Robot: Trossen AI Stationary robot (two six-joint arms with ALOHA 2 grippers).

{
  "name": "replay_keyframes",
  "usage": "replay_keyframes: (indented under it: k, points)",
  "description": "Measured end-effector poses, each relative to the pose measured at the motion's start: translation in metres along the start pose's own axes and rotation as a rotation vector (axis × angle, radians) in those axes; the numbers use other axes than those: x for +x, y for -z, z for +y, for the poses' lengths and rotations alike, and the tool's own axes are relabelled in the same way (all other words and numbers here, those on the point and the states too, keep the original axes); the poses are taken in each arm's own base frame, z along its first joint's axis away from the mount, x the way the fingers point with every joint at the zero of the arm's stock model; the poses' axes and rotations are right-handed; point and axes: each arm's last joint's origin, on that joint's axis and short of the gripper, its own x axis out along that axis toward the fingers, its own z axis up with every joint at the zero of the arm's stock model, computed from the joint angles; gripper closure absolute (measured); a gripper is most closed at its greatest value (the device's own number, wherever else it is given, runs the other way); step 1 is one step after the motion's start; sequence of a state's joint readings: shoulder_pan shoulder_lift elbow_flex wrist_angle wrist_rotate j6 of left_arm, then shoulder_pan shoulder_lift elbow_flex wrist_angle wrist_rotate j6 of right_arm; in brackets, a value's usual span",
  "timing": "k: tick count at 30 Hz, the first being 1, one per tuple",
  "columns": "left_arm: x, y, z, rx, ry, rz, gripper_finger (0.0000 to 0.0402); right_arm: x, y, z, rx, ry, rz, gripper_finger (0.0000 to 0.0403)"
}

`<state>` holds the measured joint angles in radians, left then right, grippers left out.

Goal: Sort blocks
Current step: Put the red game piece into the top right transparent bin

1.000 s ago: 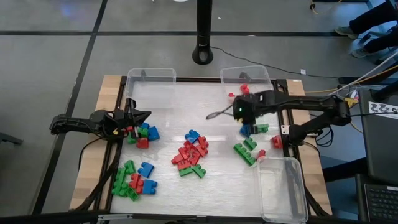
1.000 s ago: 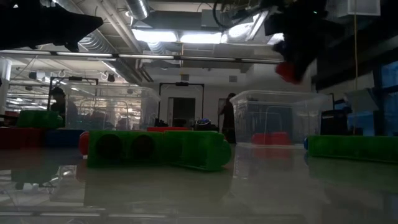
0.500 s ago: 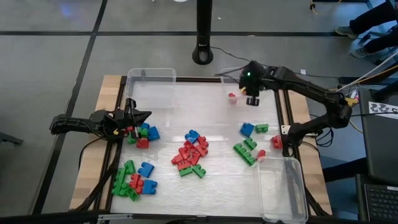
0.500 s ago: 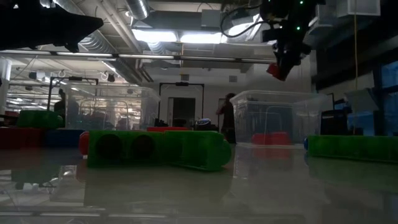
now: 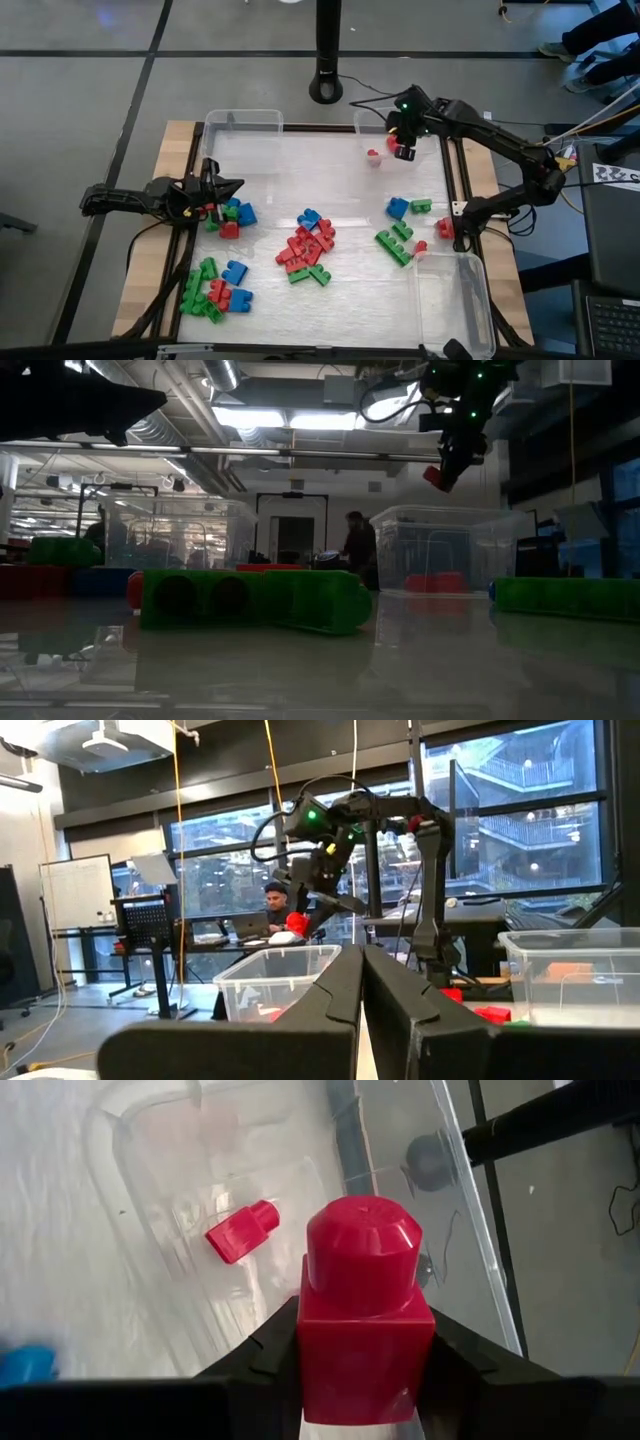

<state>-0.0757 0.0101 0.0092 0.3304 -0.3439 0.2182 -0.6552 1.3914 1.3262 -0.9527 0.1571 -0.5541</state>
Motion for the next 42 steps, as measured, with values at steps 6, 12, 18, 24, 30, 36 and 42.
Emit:
replay_keyframes:
  k: [6, 12, 18, 24, 30, 36, 42]
  points:
    - [0.0, 0.0, 0.0, 0.001, 0.0, 0.0, 0.0398, 0.0, 0.0, 0.0, 0.029, 0.01, 0.004, 0.0261]
    - [0.0, 0.0, 0.0, -0.003, 0.0, 0.0, 0.0398, 0.001, -0.001, -0.003, 0.039, 0.082, 0.028, 0.0223]
    - [0.0, 0.0, 0.0, -0.001, 0.0, -0.001, 0.0398, 0.015, -0.001, -0.004, 0.044, 0.134, 0.123, 0.0162]
    - [0.0, 0.0, 0.0, -0.008, -0.001, -0.001, 0.0398, 0.009, -0.002, 0.006, -0.005, 0.04, 0.105, 0.0123]
    - [0.0, 0.0, 0.0, 0.013, 0.0, 0.0, 0.0398, -0.022, -0.016, 0.036, -0.101, -0.037, -0.015, 0.0123]
    - [0.0, 0.0, 0.0, 0.012, 0.0, 0.0, 0.0398, -0.029, -0.046, 0.083, -0.236, -0.138, -0.193, 0.0123]
    - [0.0, -0.001, 0.0, -0.016, -0.003, -0.014, 0.0398, -0.018, -0.075, 0.131, -0.358, -0.233, -0.312, 0.0123]
